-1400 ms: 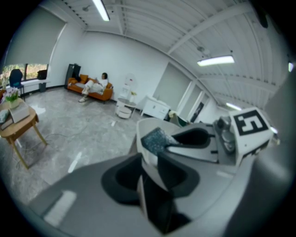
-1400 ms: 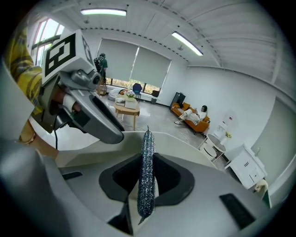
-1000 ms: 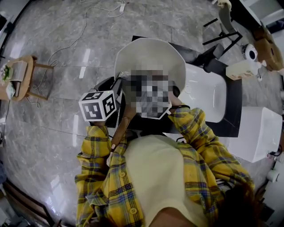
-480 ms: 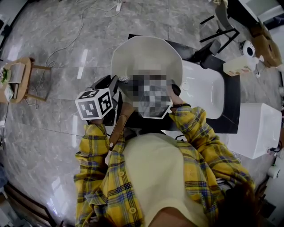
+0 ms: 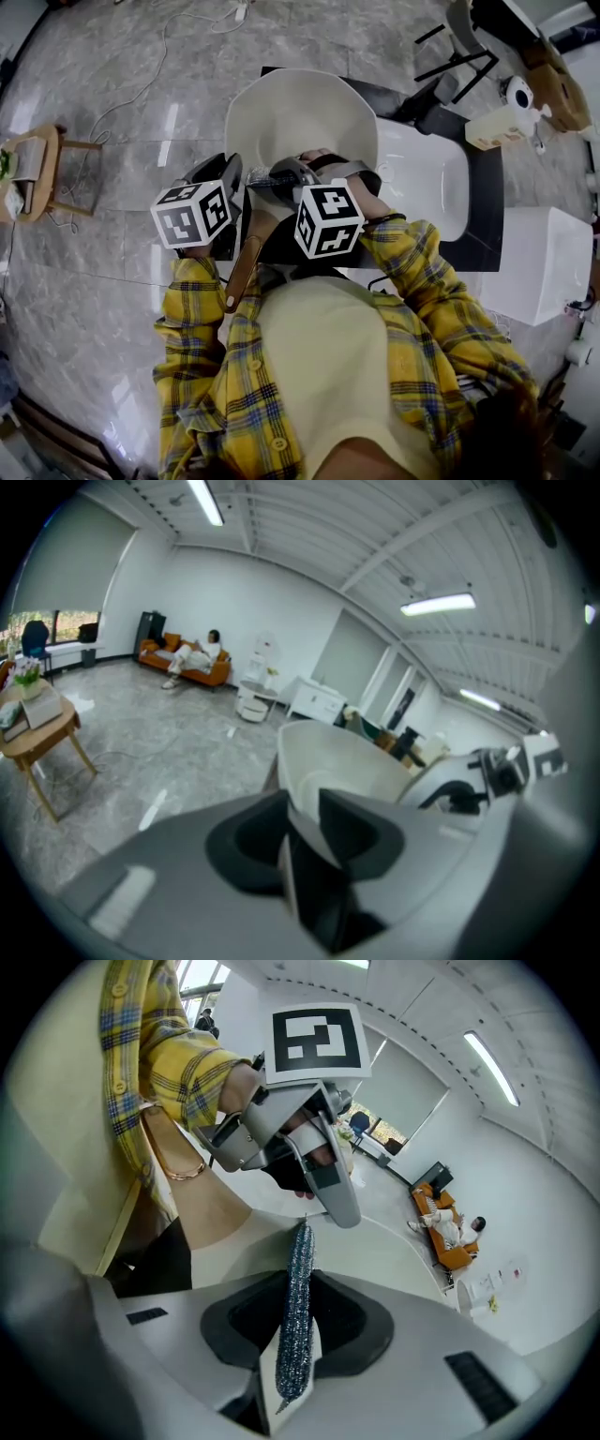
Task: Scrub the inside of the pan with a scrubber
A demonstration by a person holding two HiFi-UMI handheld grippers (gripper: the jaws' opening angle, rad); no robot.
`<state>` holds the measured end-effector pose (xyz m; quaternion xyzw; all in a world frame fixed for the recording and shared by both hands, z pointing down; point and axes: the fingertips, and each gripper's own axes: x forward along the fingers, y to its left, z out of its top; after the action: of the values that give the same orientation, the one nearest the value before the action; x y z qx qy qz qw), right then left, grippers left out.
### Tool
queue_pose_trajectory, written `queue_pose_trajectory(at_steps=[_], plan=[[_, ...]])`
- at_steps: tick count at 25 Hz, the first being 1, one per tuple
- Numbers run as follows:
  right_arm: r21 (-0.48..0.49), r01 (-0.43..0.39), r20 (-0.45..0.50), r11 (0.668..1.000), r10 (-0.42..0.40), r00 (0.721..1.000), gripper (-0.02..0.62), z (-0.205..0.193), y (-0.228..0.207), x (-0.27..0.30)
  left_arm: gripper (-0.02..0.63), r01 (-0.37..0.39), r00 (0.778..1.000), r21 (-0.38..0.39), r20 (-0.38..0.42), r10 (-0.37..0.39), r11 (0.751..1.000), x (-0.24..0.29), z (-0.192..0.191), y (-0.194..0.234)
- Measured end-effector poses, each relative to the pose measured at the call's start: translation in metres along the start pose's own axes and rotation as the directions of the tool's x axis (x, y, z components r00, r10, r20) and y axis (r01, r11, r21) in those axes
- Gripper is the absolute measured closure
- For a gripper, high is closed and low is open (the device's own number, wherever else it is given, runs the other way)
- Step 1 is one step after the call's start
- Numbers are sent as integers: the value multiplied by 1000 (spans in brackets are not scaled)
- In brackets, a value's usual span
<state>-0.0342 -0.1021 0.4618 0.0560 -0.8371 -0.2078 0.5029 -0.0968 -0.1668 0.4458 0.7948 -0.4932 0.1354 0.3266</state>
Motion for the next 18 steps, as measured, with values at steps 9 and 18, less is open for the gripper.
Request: queue_pose_trajectory(at_steps=[9,18], plan=[[-99,-189,-34,977,187,982,515,-20,23,-15,499,2,1000,7,1,-2,1000,0,0,0],[-183,-337,-124,923,319,940,515,-40,35,-33,497,4,1000,15,2,-4,1000,0,0,0]])
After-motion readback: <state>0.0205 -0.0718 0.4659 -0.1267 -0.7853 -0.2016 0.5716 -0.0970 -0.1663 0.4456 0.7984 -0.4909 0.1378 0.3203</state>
